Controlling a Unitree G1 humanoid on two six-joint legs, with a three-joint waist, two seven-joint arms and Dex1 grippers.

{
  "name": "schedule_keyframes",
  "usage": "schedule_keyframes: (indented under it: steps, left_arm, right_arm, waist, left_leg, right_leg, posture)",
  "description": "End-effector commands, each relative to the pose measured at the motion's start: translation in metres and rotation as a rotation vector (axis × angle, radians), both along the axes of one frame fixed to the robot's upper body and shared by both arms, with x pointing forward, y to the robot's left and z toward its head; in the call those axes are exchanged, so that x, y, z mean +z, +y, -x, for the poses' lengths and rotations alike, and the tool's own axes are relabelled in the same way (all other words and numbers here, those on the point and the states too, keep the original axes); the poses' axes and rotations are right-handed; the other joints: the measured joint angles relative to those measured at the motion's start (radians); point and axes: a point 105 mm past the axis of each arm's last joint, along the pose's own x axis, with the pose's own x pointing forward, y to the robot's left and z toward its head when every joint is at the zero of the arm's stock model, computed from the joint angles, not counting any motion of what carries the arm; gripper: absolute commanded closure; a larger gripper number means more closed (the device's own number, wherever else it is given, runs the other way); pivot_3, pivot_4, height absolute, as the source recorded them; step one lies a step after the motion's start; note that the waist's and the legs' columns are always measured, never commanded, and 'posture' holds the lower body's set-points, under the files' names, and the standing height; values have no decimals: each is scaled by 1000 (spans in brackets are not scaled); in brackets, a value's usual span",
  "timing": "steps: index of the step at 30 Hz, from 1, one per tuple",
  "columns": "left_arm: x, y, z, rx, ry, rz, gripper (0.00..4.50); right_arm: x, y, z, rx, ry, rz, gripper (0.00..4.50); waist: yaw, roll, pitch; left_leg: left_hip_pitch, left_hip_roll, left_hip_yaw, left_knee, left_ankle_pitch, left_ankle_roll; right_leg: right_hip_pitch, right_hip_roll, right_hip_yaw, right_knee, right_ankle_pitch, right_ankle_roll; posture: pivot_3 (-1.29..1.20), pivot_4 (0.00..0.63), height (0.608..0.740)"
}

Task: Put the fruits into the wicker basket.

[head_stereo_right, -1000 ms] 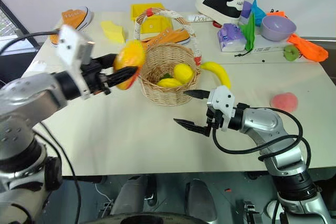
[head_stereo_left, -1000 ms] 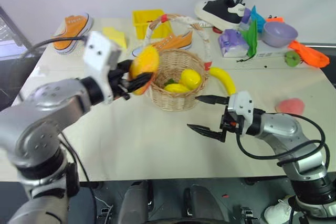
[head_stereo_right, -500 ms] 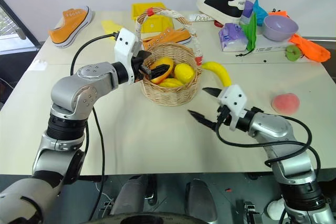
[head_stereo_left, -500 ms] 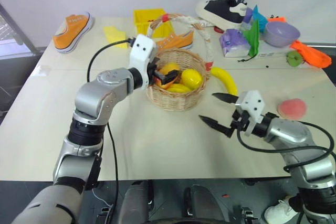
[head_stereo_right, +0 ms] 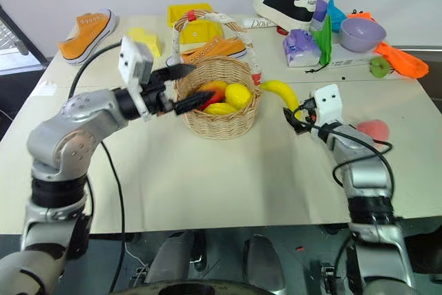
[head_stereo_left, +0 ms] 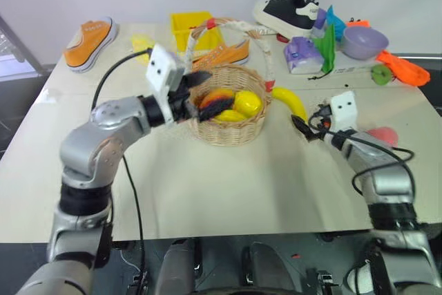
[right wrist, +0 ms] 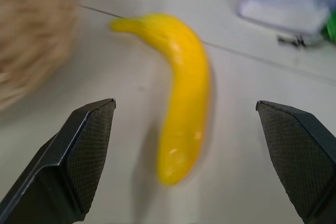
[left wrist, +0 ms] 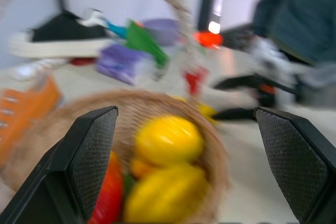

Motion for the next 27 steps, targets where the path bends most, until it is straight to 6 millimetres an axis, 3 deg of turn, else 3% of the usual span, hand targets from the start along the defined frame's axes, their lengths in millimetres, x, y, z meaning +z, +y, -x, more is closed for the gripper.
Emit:
schedule_keyframes:
  steps: [1, 4, 7, 13, 18, 21, 24, 27]
  left_arm:
    - [5, -4, 17, -52, -49, 1, 51]
    - [0, -5, 20, -41, -50, -10, 51]
    - [-5, -5, 22, -27, -51, -25, 0]
    - [-11, -3, 21, 0, -47, -35, 0]
    - [-14, 13, 12, 69, -45, -24, 0]
    - [-18, 30, 7, 117, -40, -26, 0]
    - [-23, 46, 3, 148, -48, -34, 0]
    - [-26, 61, 0, 165, -58, -41, 0]
  right_arm:
    - [4, 2, -16, -26, -16, -11, 0]
    - [-2, -2, -24, -59, 6, -8, 0]
    - [-2, -5, -28, -79, 6, -27, 800]
    - [11, -11, -22, -66, -46, -2, 3726]
    - [42, -31, 10, -14, -134, 83, 3726]
    - [54, -42, 48, 106, -122, 193, 3726]
    - [59, -32, 91, 332, -62, 262, 3726]
    - [73, 0, 123, 539, -34, 174, 3726]
  waist:
    - [3, 0, 0]
    - [3, 0, 0]
    - [2, 0, 0]
    - [0, 0, 0]
    - [9, 1, 0]
    - [9, 1, 0]
    - [20, 2, 0]
    - [4, 3, 0]
  left_leg:
    - [0, 0, 0, 0, 0, 0]
    - [0, 0, 0, 1, 0, 0]
    - [0, -1, 0, 0, 0, 0]
    - [0, 0, 0, 0, 0, 0]
    - [-1, -1, 0, 0, 0, 0]
    - [-1, -1, 0, 0, -2, 4]
    - [0, -1, 0, -2, -3, 5]
    - [1, 3, 1, -1, -3, 5]
  right_leg:
    - [0, 0, 0, 0, 0, 0]
    - [0, 0, 0, 0, 0, 0]
    - [0, 0, 0, 0, 0, 0]
    - [0, 0, 0, 1, 0, 0]
    - [-1, -1, 0, 1, 0, 0]
    - [0, -1, 0, 0, 0, 1]
    - [0, -1, 0, -1, -1, 1]
    - [0, 0, 0, -1, 0, 0]
  posture:
    - [0, 150, 733]
    - [0, 150, 733]
    - [0, 150, 733]
    - [0, 150, 733]
    - [0, 150, 733]
    - [0, 150, 733]
    - [0, 150, 733]
    - [0, 150, 733]
